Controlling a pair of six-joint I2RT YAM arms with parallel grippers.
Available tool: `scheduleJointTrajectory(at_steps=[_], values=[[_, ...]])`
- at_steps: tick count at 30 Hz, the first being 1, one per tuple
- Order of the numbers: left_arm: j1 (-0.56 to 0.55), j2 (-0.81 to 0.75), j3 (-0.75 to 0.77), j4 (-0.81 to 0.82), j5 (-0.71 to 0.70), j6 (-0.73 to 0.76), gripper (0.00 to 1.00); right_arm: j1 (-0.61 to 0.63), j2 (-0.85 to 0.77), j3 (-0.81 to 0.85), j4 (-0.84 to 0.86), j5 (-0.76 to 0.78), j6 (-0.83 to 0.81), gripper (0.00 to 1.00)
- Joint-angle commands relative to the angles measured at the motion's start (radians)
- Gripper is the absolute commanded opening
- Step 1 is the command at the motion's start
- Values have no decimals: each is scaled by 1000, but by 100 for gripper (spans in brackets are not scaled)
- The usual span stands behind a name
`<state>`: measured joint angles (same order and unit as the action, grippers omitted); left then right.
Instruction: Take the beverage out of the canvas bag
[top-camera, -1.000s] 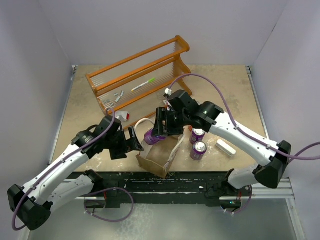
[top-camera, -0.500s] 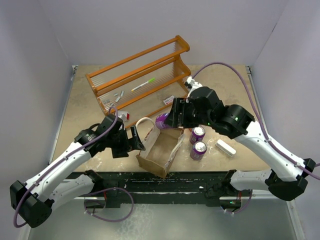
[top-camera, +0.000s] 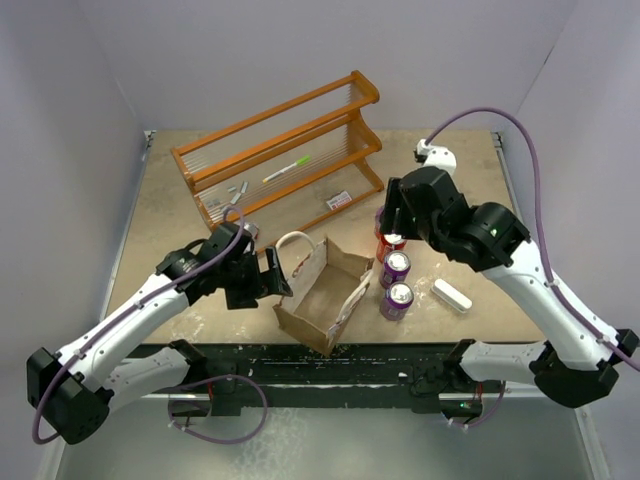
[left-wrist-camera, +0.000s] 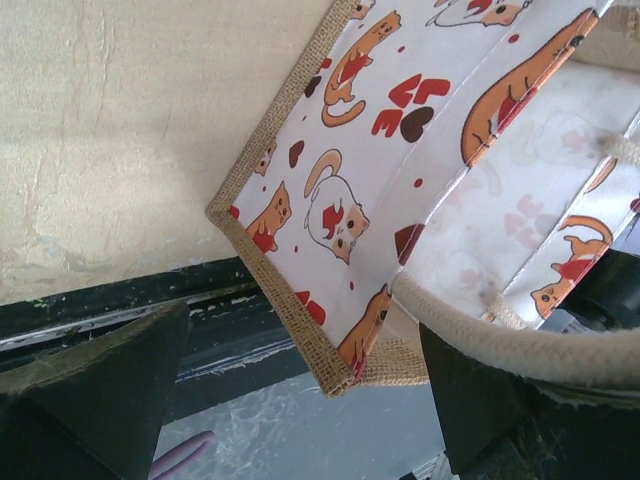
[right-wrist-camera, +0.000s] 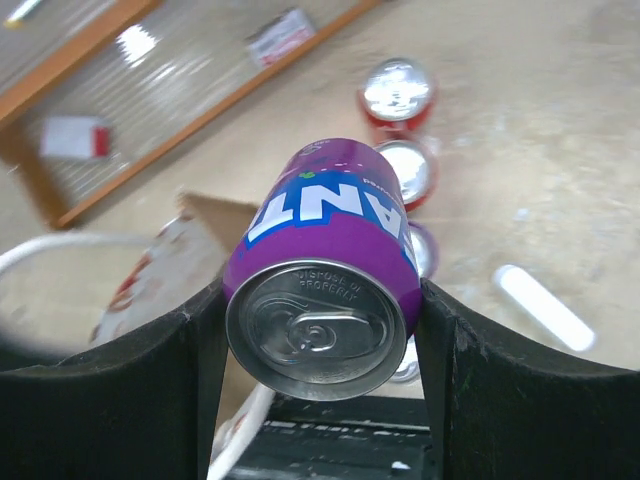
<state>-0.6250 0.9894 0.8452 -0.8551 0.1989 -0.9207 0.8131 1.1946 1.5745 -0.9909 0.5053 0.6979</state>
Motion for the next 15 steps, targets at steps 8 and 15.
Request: scheduleJointTrajectory(at_steps=[8,15], values=[[-1,79,126,-13,-51,63,99,-405,28,-119,21,-38,-122,0],[-2,63,129,-5,-40,39,99,-542,77,-276,163,-188,-172,0]])
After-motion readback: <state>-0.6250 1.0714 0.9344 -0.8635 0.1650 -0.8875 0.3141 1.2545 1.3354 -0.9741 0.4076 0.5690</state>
